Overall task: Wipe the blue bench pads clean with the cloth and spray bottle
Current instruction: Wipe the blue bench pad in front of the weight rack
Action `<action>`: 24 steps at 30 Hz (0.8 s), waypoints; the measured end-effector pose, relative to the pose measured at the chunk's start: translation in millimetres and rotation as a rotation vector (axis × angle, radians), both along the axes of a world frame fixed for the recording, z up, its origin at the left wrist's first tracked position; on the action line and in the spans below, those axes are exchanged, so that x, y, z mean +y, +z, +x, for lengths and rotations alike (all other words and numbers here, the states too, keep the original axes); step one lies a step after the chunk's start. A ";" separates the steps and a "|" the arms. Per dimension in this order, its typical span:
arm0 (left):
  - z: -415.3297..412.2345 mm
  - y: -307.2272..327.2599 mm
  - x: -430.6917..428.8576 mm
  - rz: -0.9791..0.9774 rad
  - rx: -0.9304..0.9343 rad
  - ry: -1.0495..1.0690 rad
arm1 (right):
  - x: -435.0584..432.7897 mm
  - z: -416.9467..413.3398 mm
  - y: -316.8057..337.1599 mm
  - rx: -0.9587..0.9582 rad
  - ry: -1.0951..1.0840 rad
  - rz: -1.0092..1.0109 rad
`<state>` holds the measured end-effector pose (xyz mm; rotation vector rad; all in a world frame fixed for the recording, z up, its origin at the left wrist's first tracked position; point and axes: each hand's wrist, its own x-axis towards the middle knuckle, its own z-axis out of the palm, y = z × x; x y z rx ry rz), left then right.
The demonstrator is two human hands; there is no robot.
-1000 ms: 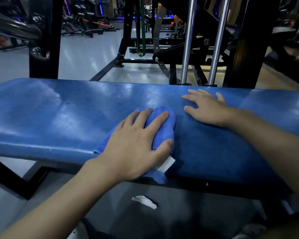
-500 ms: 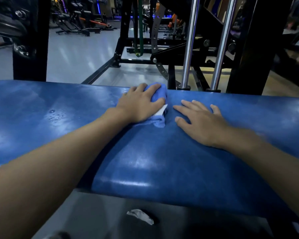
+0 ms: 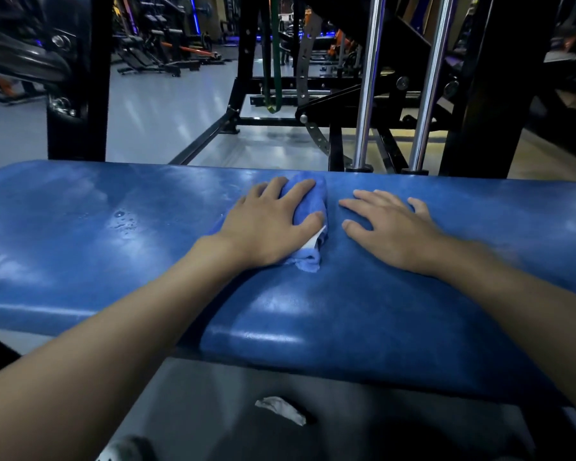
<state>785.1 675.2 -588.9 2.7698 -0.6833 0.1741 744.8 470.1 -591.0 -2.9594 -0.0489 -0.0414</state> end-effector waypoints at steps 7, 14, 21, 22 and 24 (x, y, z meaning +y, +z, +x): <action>-90.3 0.6 36.3 0.047 -0.023 -0.038 | 4.9 -3.7 8.3 0.066 -0.005 -0.046; -95.4 2.1 41.3 0.037 -0.010 -0.049 | 19.0 2.5 8.4 0.038 0.025 0.032; -1.3 0.6 22.4 -0.032 0.065 0.015 | 22.5 -1.7 1.7 0.040 0.043 -0.032; 15.6 1.0 18.0 -0.037 0.066 0.023 | 22.9 -1.4 2.1 0.040 0.041 -0.034; 49.2 1.6 9.5 -0.029 0.053 0.016 | 23.6 -2.0 1.8 0.037 0.040 -0.033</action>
